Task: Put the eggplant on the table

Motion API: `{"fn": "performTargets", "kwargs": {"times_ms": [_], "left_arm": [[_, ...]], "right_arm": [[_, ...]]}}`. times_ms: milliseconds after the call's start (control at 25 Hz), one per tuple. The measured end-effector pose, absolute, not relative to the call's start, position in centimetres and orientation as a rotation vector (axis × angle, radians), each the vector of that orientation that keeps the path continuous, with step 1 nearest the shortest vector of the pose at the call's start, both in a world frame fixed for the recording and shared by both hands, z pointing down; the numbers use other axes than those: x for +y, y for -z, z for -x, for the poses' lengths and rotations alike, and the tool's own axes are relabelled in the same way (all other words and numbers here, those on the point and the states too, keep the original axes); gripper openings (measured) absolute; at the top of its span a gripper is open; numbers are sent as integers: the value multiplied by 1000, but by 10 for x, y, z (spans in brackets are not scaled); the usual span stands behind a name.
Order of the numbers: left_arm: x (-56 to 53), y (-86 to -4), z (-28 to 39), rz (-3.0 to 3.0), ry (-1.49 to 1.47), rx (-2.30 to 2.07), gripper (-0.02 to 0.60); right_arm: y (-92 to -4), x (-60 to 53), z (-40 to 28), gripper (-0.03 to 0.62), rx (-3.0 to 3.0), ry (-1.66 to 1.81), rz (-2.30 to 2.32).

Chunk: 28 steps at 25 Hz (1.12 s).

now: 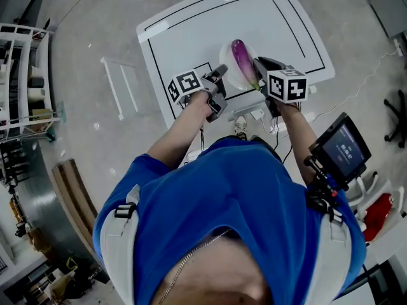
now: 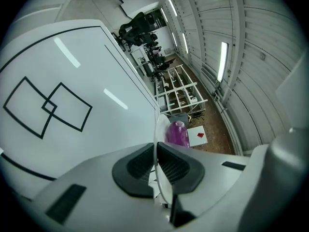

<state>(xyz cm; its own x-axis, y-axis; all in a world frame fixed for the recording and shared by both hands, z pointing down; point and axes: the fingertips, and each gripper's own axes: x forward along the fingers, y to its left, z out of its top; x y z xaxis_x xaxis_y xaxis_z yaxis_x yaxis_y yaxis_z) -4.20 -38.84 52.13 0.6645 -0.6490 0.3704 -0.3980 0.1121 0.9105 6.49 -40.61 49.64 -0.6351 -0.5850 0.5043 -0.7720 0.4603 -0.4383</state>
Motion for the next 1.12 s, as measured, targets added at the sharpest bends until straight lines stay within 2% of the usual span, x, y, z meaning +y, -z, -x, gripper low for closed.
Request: {"fn": "performTargets", "kwargs": {"times_ms": [560, 1120], "left_arm": [[-474, -602, 46, -1453, 115, -933, 26], [-466, -629, 39, -1429, 33, -966, 26]], "right_arm": [[-581, -493, -60, 49, -2303, -1024, -1158], [-609, -485, -67, 49, -2219, -1052, -1155]]}}
